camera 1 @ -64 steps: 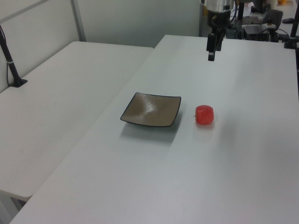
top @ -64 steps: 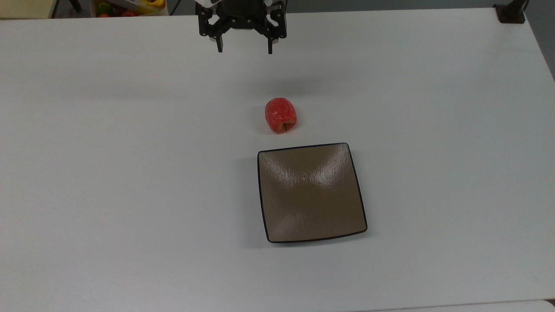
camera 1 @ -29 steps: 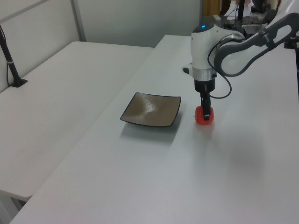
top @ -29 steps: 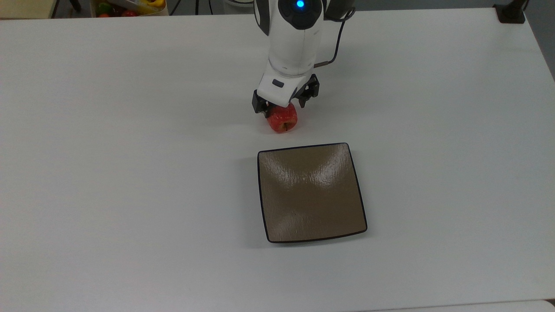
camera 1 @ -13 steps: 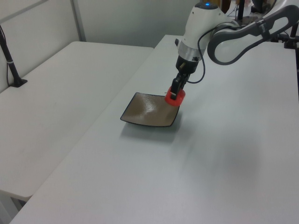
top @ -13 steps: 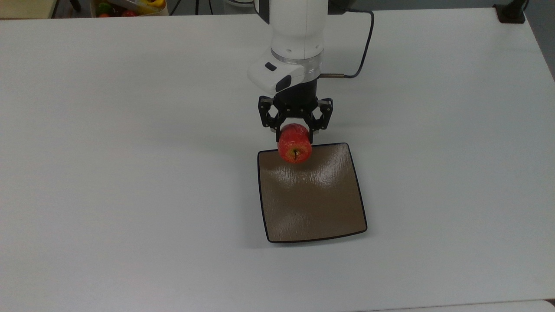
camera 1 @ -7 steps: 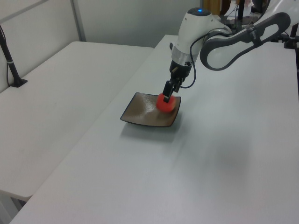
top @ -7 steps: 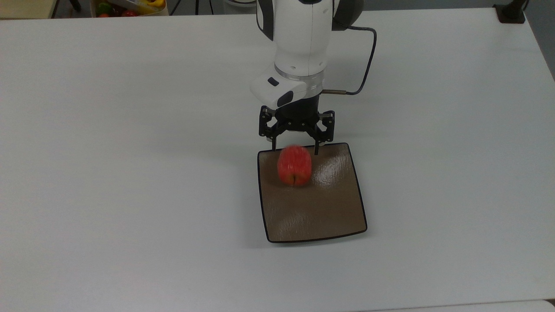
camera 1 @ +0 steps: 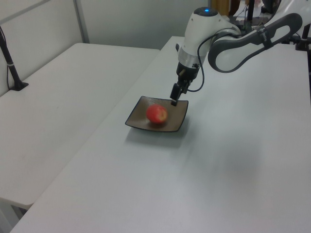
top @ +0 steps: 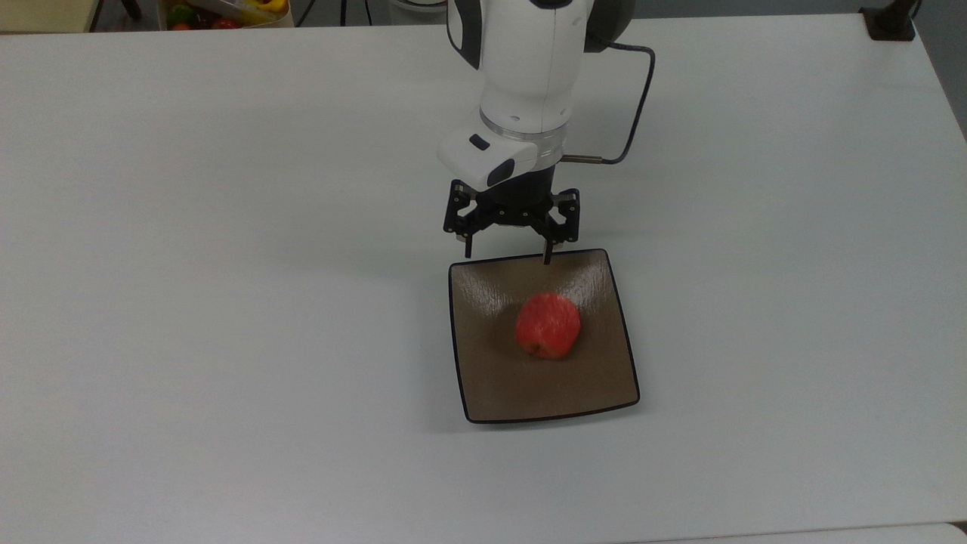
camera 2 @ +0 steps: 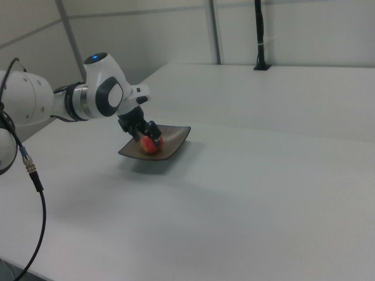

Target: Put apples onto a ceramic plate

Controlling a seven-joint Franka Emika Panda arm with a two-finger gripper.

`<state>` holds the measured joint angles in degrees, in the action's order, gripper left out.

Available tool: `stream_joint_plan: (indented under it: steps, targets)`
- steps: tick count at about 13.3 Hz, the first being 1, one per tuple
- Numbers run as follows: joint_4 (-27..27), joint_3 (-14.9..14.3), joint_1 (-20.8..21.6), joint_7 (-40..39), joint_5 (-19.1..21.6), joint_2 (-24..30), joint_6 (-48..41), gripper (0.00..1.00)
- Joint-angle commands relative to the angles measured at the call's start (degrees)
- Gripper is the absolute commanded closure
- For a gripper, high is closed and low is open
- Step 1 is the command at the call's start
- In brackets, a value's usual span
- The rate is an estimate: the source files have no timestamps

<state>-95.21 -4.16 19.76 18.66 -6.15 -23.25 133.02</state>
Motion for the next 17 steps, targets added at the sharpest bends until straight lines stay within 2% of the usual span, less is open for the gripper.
stream_joint_plan:
  steps: [1,4,5,7,9,10,12,17]
  targets:
    - [1.4,0.0,0.2,-11.6,-0.4,3.5,-14.7,0.00]
    - [1.1,0.0,0.8,-13.7,-0.5,9.4,-30.9,0.00]
    - [0.6,-0.1,0.8,-13.6,-0.5,11.8,-33.1,0.00]
    - [-1.5,-1.5,0.3,-13.3,1.8,16.1,-32.7,0.00]
    - [-2.0,-5.5,0.6,-13.6,7.3,18.1,-31.7,0.00]
    - [-3.0,-6.0,0.4,-13.7,9.0,19.5,-28.8,0.00]
    - [-6.0,-6.0,-0.5,-13.4,9.2,21.9,-25.5,0.00]
    - [-7.3,-5.4,-3.9,-13.6,9.2,25.0,-25.9,0.00]
